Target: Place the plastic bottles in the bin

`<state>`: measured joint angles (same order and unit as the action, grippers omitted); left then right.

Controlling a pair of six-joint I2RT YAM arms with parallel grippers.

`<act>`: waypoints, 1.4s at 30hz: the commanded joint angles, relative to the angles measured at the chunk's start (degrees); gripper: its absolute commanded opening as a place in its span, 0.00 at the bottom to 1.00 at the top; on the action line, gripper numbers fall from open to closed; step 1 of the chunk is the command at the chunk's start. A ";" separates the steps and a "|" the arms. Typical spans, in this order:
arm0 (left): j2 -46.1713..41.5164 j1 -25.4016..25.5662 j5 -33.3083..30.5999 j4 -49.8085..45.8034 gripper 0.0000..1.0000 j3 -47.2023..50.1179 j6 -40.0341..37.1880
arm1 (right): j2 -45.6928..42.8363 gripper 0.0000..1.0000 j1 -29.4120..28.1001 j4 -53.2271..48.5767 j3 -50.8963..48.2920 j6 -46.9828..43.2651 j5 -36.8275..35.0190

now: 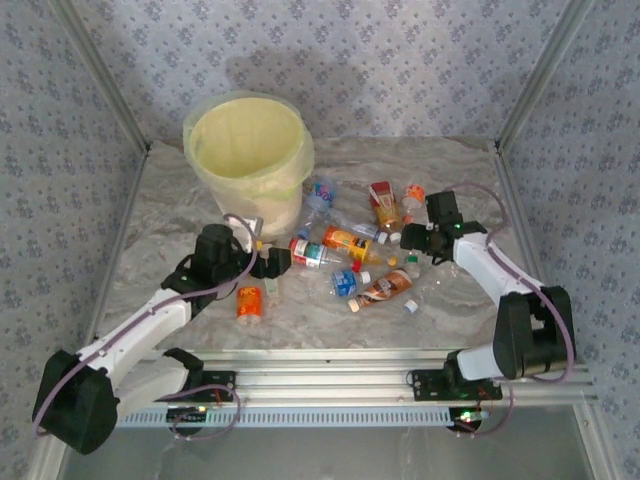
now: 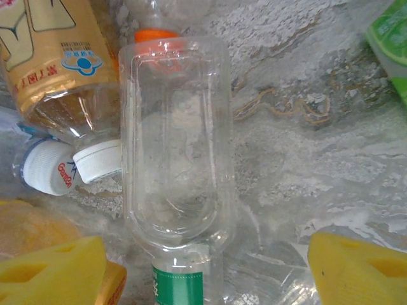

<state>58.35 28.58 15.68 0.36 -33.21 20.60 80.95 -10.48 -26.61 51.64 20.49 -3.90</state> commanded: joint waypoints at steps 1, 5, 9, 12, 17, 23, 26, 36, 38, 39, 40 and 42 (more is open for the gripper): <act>0.15 0.54 2.91 -0.89 0.99 -1.50 -1.34 | 2.81 0.84 -0.83 -2.66 3.30 -1.12 -1.73; -0.99 1.01 3.52 -0.54 1.00 -1.07 -2.18 | 6.77 0.84 -1.55 -3.02 5.84 -2.10 -1.96; -1.52 1.04 3.62 -0.36 1.00 -0.80 -2.29 | 10.24 0.84 -2.24 -3.12 7.59 -2.80 -2.50; -1.70 1.13 3.65 -0.36 1.00 -0.89 -2.23 | 11.92 0.84 -2.83 -3.03 8.26 -2.82 -3.38; -1.75 1.16 3.46 -0.45 1.00 -1.07 -2.03 | 13.55 0.82 -3.43 -2.97 8.04 -2.92 -4.94; -1.50 1.22 3.48 -0.36 1.00 -1.18 -1.08 | 14.05 0.76 -3.49 -2.33 7.36 -3.32 -6.53; -1.37 1.36 3.55 -0.11 1.00 -1.41 0.15 | 13.97 0.72 -3.47 -1.91 7.13 -3.63 -6.87; -1.28 1.53 3.65 0.65 1.00 -2.01 4.45 | 12.21 0.62 -3.42 -0.68 6.72 -4.57 -7.00; -1.07 1.48 4.05 0.85 1.00 -2.51 5.63 | 11.34 0.61 -3.37 -0.65 7.03 -4.89 -7.17; -0.89 1.54 4.33 0.87 1.00 -2.90 6.53 | 10.67 0.60 -3.32 -0.74 7.28 -4.93 -7.26; -0.58 1.52 4.91 1.02 1.00 -3.35 7.29 | 9.90 0.59 -3.23 -0.74 7.40 -5.09 -7.39; 0.21 1.63 6.93 1.13 1.00 -4.67 8.91 | 7.68 0.59 -3.01 -0.57 7.69 -5.52 -7.22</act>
<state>58.08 29.76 19.40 0.03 -34.57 26.28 92.77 -13.69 -27.49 58.35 16.01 -9.74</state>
